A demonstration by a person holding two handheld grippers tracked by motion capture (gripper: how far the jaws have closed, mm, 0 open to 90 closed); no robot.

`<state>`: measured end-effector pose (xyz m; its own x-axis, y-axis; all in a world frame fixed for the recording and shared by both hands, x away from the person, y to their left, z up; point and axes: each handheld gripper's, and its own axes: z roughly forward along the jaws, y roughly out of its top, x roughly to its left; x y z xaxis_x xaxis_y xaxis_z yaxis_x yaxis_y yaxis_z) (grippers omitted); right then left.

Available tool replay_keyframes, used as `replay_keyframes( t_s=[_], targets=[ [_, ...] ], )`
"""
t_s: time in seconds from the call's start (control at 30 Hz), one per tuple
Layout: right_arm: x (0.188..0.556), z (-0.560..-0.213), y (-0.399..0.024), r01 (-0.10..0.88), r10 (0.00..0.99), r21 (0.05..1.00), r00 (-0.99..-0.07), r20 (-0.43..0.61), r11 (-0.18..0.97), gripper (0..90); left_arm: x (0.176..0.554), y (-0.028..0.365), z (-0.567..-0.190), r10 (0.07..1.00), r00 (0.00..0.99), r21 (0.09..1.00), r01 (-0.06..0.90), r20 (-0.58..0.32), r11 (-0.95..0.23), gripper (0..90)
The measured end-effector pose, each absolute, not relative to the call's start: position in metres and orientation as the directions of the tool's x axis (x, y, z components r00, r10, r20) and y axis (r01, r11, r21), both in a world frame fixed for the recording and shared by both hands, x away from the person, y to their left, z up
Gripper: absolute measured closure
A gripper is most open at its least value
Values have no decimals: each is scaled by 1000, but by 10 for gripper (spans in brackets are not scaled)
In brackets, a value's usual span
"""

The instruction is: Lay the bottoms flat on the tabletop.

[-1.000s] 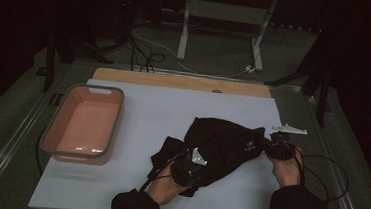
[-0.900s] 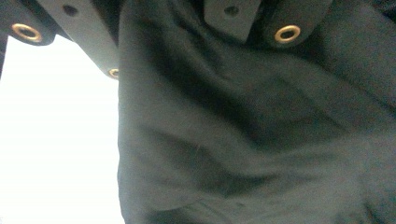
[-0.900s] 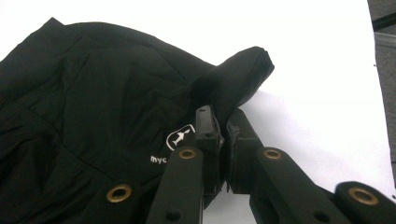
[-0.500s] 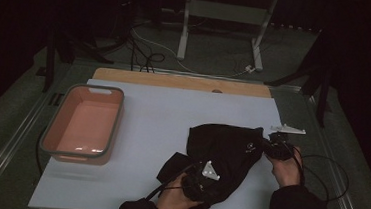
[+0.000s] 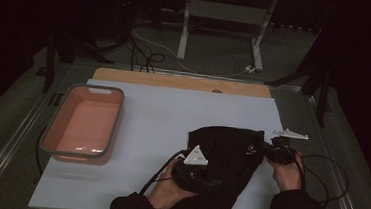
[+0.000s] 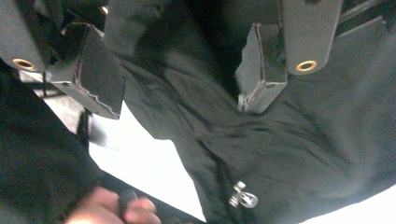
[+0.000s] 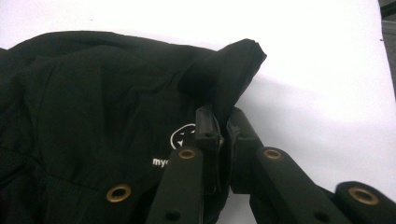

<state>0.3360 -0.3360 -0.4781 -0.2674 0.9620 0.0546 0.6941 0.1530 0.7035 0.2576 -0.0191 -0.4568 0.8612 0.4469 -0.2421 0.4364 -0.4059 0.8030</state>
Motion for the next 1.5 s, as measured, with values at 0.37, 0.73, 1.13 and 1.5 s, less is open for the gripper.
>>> replay_keyframes(
  t_s=[0.37,0.73,1.13,1.5],
  targets=[
    [334,-477,-337,688,962,713,-265,69,138,852,274,5,-439,510,829,823,445,-230,-352,286],
    [334,-478,-336,685,963,716,-261,71,133,852,302,16,-448,589,776,813,482,-224,-326,302],
    [334,-478,-336,682,963,720,-260,70,131,852,329,14,-463,649,733,793,511,-202,-331,331],
    [333,-478,-339,682,964,721,-255,75,125,852,348,14,-476,692,699,775,535,-183,-336,356]
  ],
)
